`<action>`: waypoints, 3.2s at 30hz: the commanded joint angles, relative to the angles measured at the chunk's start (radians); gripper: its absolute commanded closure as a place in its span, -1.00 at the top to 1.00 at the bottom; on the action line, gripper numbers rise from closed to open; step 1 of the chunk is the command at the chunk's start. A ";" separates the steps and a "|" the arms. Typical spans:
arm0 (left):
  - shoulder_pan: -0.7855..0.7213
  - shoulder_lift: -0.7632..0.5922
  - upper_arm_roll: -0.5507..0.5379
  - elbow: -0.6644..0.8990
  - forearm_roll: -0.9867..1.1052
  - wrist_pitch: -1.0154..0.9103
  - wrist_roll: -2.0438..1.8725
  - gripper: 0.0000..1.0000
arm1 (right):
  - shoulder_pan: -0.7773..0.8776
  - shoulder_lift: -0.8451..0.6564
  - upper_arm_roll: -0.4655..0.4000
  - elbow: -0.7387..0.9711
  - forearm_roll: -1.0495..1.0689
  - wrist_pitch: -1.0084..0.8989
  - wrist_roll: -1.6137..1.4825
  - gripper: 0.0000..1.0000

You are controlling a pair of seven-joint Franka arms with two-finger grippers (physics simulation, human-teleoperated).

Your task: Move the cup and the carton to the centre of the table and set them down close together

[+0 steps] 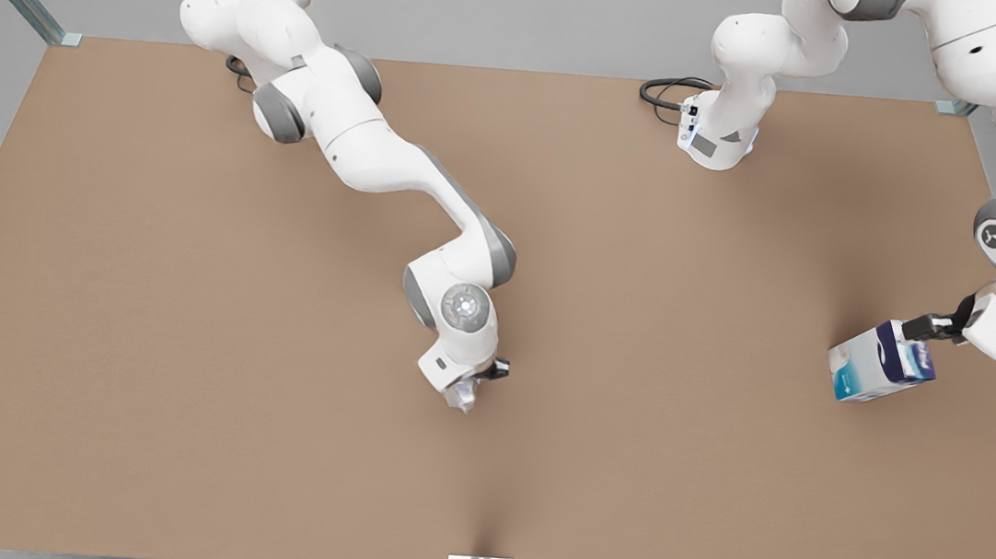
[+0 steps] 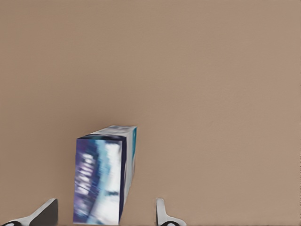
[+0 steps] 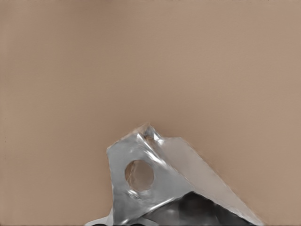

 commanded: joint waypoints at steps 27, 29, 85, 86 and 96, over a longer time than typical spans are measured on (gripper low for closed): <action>0.065 0.177 0.000 -0.015 -0.079 0.115 0.032 0.05 | 0.038 0.020 -0.010 -0.011 -0.015 0.091 0.080 1.00; 0.065 0.180 0.000 -0.017 -0.079 0.115 0.034 -0.02 | 0.037 -0.003 -0.010 -0.009 -0.015 0.072 0.080 1.00; -0.907 0.252 -0.139 0.109 -0.166 0.225 -1.571 0.99 | -0.617 -1.083 -0.037 -0.784 -0.154 -0.546 -0.917 1.00; -0.907 0.252 -0.139 0.109 -0.166 0.225 -1.571 0.99 | -0.617 -1.083 -0.030 -0.784 -0.155 -0.546 -0.916 1.00; -0.909 0.226 -0.147 0.193 -0.177 0.096 -1.617 1.00 | -0.615 -1.066 -0.030 -0.781 -0.154 -0.554 -0.894 1.00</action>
